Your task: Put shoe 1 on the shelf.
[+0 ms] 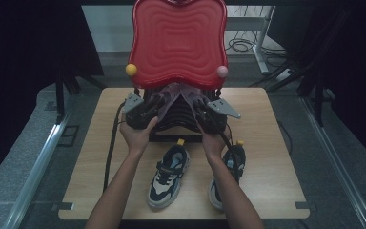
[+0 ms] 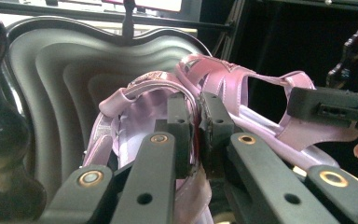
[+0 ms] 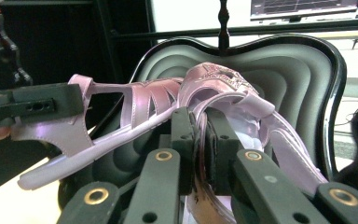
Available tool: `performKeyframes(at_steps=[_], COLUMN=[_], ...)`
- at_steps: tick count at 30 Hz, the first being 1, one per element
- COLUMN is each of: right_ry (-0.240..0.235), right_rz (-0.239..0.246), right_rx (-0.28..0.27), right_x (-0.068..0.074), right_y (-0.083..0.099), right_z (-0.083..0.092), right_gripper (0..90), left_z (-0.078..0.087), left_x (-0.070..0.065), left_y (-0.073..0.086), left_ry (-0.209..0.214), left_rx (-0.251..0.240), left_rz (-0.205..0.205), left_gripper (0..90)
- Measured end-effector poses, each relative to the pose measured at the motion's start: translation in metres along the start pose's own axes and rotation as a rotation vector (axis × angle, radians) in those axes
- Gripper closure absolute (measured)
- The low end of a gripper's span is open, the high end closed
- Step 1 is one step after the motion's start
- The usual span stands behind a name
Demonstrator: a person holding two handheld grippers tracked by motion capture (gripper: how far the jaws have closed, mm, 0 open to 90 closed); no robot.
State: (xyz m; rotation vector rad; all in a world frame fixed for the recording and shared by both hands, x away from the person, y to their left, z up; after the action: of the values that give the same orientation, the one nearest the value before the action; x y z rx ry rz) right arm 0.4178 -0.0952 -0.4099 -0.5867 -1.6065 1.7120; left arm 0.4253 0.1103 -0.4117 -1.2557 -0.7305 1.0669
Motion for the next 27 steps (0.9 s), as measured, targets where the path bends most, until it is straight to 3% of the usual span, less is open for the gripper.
performKeyframes(at_steps=[6, 13, 17, 23, 27], right_ry=[0.052, 0.092, 0.115, 0.131, 0.121], right_rz=[-0.014, 0.013, 0.017, 0.028, 0.025], right_rx=[-0.023, -0.026, -0.022, -0.008, 0.029], right_x=[-0.004, -0.007, -0.010, -0.012, -0.010], right_y=[0.002, 0.002, 0.003, 0.014, 0.024], right_z=[-0.012, -0.021, -0.027, -0.031, -0.033], right_gripper=[83.7, 83.3, 83.4, 82.5, 81.6], left_z=[-0.008, -0.018, -0.022, -0.023, -0.022], left_x=[0.000, 0.000, -0.004, -0.010, -0.010], left_y=[-0.002, -0.001, 0.003, 0.017, 0.030], left_ry=[-0.028, -0.070, -0.072, -0.067, -0.063], left_rx=[-0.031, -0.070, -0.084, -0.045, -0.013], left_rz=[-0.009, -0.020, -0.029, -0.075, -0.070], left_gripper=[84.2, 84.2, 84.1, 84.1, 82.8])
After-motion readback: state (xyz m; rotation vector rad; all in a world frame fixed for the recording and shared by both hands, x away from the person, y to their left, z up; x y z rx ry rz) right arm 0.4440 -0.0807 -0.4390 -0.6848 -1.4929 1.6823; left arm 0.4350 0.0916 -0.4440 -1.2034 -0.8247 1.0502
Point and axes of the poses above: each handheld gripper's, and its own axes: z roughly backward along the jaws, y roughly out of its underside, x roughly to its left, the point moved 4 cm from there along -z, roughly forward along the jaws, and after that the axes turned 13 degrees about -y, right-handed, at the moved point
